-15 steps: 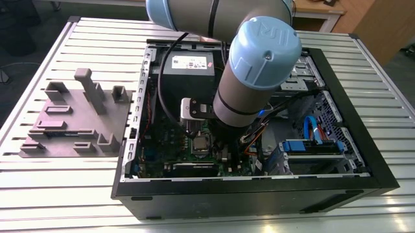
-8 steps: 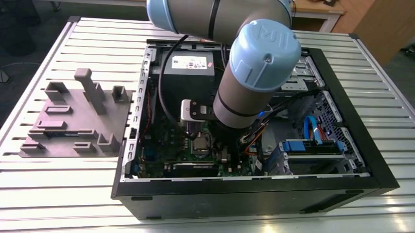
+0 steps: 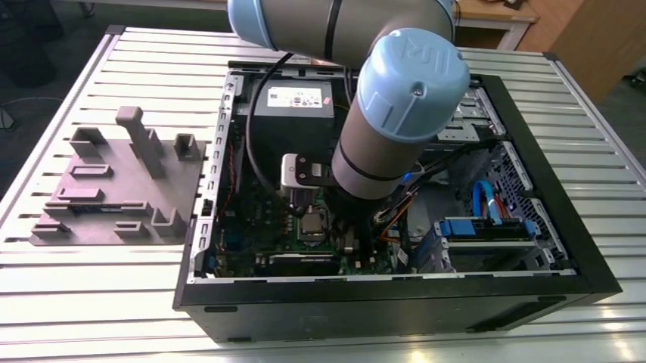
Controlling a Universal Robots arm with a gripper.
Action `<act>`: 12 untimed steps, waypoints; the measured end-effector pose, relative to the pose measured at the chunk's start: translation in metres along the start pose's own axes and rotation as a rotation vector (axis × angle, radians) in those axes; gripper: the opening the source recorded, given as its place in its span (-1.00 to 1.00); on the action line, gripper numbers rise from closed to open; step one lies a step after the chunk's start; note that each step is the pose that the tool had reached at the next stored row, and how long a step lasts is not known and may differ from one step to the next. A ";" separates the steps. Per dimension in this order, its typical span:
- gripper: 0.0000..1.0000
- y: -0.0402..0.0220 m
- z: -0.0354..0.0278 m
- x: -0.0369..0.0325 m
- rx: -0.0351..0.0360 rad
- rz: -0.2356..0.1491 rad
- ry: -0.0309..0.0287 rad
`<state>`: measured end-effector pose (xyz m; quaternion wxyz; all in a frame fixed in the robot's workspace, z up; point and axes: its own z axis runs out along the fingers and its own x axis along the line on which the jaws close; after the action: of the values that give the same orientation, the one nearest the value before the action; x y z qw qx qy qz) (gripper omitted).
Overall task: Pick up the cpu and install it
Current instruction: 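Install the first cpu locking lever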
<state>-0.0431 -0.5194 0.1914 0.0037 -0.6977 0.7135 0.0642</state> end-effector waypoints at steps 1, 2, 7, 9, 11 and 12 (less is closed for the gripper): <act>-0.80 0.0001 -0.0014 -0.0001 -0.0001 0.000 0.0003; -0.80 0.0002 -0.0027 -0.0002 0.0000 0.000 0.0000; -0.80 0.0011 -0.0139 -0.0013 -0.0001 0.000 0.0003; -0.80 0.0016 -0.0197 -0.0018 0.0000 0.000 0.0003; -0.80 0.0021 -0.0248 -0.0023 -0.0001 0.000 0.0003; -0.80 0.0023 -0.0277 -0.0026 -0.0001 0.000 0.0004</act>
<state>-0.0430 -0.5195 0.2193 0.0035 -0.6978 0.7134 0.0641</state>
